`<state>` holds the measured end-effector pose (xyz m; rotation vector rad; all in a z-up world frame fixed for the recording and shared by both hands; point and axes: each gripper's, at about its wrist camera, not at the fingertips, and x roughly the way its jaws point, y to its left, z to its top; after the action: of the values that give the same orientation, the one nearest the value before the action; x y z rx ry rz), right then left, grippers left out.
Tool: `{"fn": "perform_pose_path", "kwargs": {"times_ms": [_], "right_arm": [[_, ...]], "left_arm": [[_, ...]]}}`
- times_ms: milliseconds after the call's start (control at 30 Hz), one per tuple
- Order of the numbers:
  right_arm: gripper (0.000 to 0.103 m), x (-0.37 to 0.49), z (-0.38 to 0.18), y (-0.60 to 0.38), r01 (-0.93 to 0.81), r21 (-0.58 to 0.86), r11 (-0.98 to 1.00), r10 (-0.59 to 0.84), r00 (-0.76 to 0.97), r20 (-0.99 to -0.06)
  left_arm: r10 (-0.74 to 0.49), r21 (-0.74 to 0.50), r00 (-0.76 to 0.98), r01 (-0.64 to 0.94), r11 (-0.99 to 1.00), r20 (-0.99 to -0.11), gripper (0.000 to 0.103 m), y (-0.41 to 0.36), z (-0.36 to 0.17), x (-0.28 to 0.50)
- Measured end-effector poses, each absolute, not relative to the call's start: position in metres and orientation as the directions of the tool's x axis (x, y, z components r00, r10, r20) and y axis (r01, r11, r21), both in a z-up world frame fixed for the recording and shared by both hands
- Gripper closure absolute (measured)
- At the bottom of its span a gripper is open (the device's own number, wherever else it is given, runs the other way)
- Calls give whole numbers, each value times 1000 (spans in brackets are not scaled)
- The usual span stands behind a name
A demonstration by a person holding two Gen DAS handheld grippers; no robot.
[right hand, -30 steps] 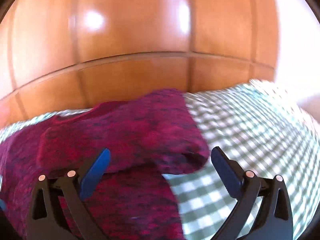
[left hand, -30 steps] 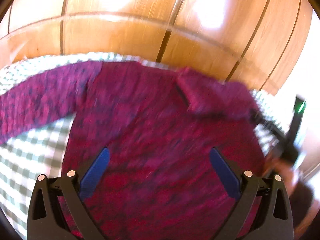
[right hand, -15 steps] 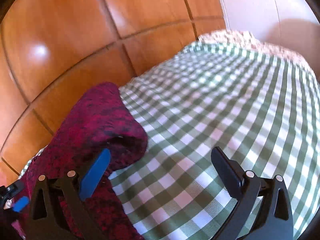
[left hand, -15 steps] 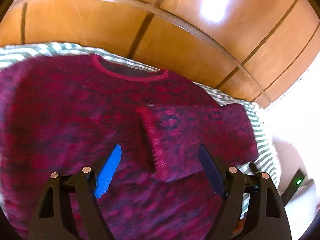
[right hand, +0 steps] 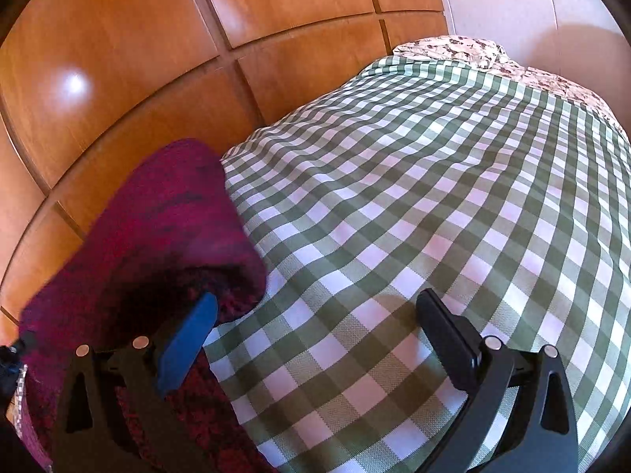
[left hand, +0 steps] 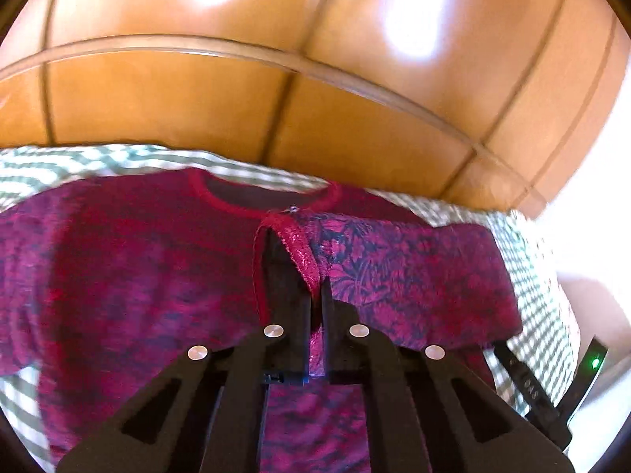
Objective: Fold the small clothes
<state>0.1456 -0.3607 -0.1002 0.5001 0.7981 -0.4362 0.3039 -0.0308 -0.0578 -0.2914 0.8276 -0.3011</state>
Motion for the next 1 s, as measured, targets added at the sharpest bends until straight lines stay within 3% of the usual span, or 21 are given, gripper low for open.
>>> {"fn": "perform_pose_path", "kwargs": {"times_ms": [300,433,633,867,1000], "right_arm": [[2,151,-106,-363,537,269,800,-152,614,-775],[2,144,-99,-371,513,321,796,-87,622,-778],[2,151,-61,-370,439,356,825,-88,722,-686],[2,218,-107,-351,426,135,895,-115,512,-851],[2,219,-120,-348,409,123,904,-107,497,-861]], "left_arm": [[-273,-290,625,77,954,-732,100,-4,-96,290],[-283,-311,660,78,947,-696,100,-4,-111,281],[-317,-352,645,79,933,-695,100,1,-117,286],[-359,-408,640,76,910,-679,100,9,-121,285],[-376,-432,634,73,899,-676,100,13,-121,286]]}}
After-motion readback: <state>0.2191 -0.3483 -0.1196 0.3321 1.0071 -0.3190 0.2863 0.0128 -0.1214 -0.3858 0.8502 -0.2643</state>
